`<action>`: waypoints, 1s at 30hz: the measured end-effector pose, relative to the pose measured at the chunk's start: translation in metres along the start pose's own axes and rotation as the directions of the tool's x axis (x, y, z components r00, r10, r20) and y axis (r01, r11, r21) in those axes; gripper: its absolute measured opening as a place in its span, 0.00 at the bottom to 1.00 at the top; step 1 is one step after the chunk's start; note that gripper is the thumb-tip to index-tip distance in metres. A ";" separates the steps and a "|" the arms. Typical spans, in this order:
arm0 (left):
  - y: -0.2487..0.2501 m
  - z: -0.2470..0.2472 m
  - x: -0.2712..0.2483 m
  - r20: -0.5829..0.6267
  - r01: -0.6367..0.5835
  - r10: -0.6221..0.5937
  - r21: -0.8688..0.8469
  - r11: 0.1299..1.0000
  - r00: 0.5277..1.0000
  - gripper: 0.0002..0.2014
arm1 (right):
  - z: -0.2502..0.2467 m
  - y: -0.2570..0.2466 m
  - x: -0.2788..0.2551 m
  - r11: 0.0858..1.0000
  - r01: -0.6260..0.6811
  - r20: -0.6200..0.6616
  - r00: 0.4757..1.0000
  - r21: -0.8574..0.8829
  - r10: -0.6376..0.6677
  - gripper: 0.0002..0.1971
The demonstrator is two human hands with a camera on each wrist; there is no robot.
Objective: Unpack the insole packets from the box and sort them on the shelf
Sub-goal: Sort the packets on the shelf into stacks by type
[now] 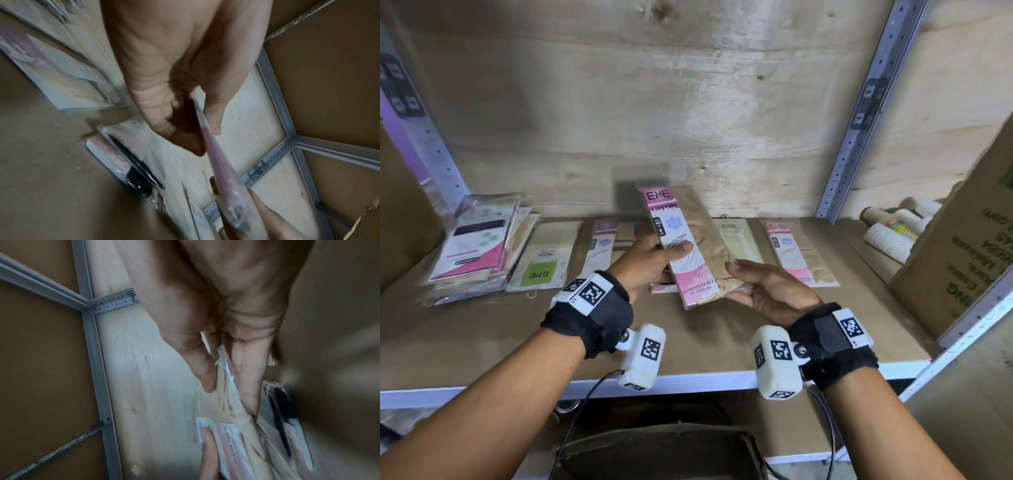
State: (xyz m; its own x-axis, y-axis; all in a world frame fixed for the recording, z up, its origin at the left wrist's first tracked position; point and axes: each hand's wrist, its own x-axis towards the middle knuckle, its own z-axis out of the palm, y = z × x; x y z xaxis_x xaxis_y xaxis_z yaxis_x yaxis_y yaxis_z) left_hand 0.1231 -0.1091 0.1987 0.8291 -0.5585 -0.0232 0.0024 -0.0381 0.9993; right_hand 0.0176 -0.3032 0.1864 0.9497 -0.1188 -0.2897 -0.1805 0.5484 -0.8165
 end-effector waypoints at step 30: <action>0.010 0.180 0.106 0.105 0.241 -0.279 0.276 0.930 0.955 0.20 | -0.151 -0.079 0.006 0.750 -0.052 -0.517 0.755 -0.659 -0.403 0.11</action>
State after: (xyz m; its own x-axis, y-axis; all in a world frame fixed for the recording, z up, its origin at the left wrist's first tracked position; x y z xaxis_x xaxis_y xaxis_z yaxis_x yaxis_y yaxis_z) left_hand 0.1103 -0.3176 0.2009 0.7322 -0.6095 -0.3040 0.0478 -0.3992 0.9156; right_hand -0.0010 -0.4719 0.1742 0.6574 -0.7388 -0.1482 -0.3531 -0.1283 -0.9267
